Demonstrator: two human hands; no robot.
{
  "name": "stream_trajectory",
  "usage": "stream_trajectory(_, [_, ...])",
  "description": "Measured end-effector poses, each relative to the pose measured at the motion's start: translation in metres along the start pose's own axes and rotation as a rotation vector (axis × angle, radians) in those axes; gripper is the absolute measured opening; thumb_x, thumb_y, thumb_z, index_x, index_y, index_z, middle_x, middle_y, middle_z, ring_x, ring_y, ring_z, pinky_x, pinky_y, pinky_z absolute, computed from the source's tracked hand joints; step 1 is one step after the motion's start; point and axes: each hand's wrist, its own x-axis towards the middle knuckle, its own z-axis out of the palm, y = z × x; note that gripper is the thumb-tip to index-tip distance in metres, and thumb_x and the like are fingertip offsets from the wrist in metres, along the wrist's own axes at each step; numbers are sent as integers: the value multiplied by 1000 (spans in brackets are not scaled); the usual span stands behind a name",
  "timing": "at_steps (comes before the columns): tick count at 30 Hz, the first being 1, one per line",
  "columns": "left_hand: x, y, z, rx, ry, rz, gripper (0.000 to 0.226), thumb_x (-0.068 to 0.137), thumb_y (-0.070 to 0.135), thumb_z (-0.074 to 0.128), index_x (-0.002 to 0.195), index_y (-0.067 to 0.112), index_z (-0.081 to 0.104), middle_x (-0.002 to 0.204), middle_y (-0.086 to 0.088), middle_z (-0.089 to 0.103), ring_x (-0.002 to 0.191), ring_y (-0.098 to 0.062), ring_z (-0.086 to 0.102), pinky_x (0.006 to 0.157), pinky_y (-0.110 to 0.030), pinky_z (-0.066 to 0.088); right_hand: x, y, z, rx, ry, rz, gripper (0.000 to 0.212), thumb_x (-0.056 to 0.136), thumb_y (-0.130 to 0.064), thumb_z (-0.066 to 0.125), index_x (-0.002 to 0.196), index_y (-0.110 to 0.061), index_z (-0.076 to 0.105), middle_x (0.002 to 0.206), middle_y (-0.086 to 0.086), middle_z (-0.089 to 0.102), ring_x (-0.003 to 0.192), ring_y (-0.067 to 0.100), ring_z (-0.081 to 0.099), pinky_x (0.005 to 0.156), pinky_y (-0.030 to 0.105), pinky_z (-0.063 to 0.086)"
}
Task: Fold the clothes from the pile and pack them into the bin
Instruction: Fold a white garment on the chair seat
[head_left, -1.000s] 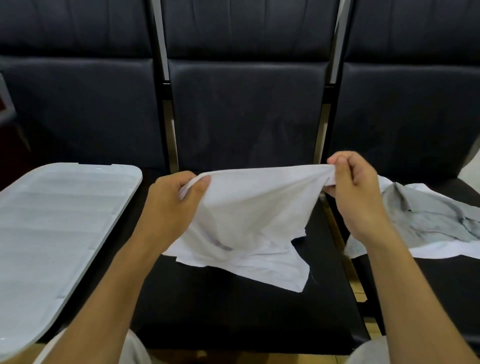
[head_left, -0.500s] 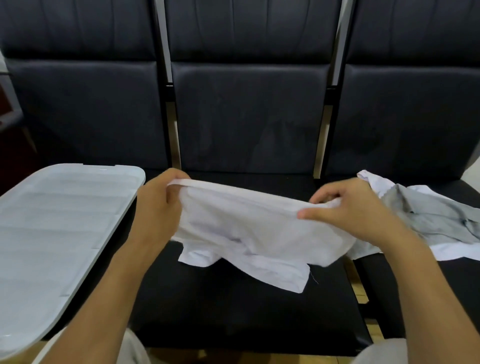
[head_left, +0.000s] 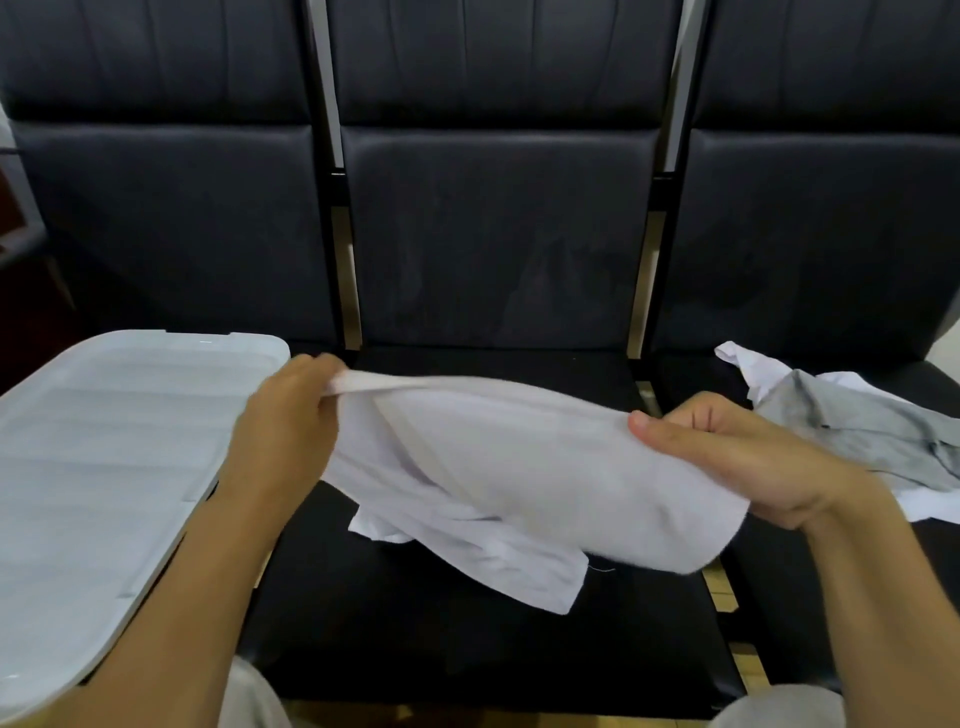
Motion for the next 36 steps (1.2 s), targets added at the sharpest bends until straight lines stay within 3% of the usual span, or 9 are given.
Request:
stream_trajectory(3, [4,-3,-6,-59,191,-114,26,95,-2,39,100,11,61,84,-6,61,77,-26,55,67,-39,45,-3,-1,0,109,-29,-78,64,69,-74,70,55,-12,68,52,8,58,46,26,50,47,32,24])
stream_trajectory(7, [3,-11,-11,-65,265,-181,23,95,-5,41,105,3,61,92,-11,58,81,-23,49,72,-38,40,8,4,0,156,525,-164,64,86,-53,59,69,9,56,63,14,58,57,23,56,51,20,46])
stream_trajectory(12, [3,-14,-13,-9,297,-210,22,97,-2,41,109,0,60,96,-17,60,80,-26,50,71,-39,41,14,18,-16,-237,965,-318,24,99,-35,55,90,-17,68,80,-3,64,73,11,60,67,33,52])
stream_trajectory(15, [5,-11,-16,-29,363,-207,23,105,16,39,98,4,57,77,-12,58,67,-24,51,61,-38,39,10,6,-13,-318,1203,-413,23,101,-34,54,98,-15,67,81,-6,63,72,-5,54,67,8,42])
stream_trajectory(17, [4,-7,-15,-87,365,-190,25,106,20,38,96,6,56,74,-9,57,66,-23,51,61,-35,37,2,-4,-11,-228,1070,-445,28,97,-36,58,84,-13,68,68,-5,61,63,-1,55,63,10,42])
stream_trajectory(23, [5,16,0,-362,191,120,42,88,-14,40,93,23,59,99,-12,59,84,-8,51,75,-6,38,-2,-19,15,-113,-116,-246,54,82,-65,61,69,-14,72,56,5,60,52,16,48,55,17,40])
stream_trajectory(29, [-14,63,10,-722,-155,272,45,91,-9,54,87,32,72,105,2,48,98,-14,57,80,-16,47,36,-37,69,-135,59,-303,47,74,-50,72,117,-31,66,89,-7,73,81,5,70,66,16,52])
stream_trajectory(33, [-25,84,21,-779,-169,255,29,90,0,63,93,26,75,102,1,47,99,-15,54,81,-14,48,54,-24,96,-252,216,-363,5,89,-20,70,87,-19,73,70,-8,70,68,8,69,62,22,55])
stream_trajectory(36, [-29,87,23,-713,21,199,18,90,16,68,99,30,62,101,5,50,94,-9,53,78,-14,45,61,-20,99,-130,424,-360,20,97,-17,59,83,-11,72,68,3,71,61,17,70,56,26,54])
